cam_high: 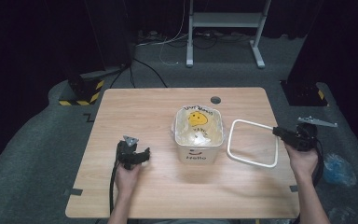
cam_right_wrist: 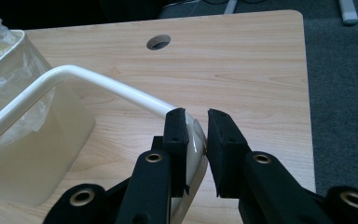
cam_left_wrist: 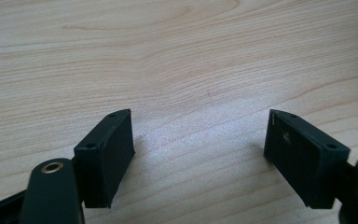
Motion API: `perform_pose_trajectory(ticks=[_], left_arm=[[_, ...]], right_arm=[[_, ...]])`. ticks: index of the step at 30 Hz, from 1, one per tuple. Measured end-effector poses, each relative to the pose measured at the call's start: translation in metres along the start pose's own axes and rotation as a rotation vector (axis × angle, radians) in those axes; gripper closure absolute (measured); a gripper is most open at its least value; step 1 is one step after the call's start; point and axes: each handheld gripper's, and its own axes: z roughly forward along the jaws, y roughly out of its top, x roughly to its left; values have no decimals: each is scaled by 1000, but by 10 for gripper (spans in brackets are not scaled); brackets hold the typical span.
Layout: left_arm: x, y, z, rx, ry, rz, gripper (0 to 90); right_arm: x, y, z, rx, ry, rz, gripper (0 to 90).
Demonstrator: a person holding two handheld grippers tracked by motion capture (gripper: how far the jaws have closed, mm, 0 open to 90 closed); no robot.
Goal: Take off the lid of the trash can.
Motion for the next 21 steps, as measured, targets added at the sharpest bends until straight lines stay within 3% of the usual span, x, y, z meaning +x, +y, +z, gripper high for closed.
perform_pose_trajectory(ticks=[21], left_arm=[[0,0,0,0,0,0,241]], right_arm=[[-5,-19,15,44,-8,-28,780]])
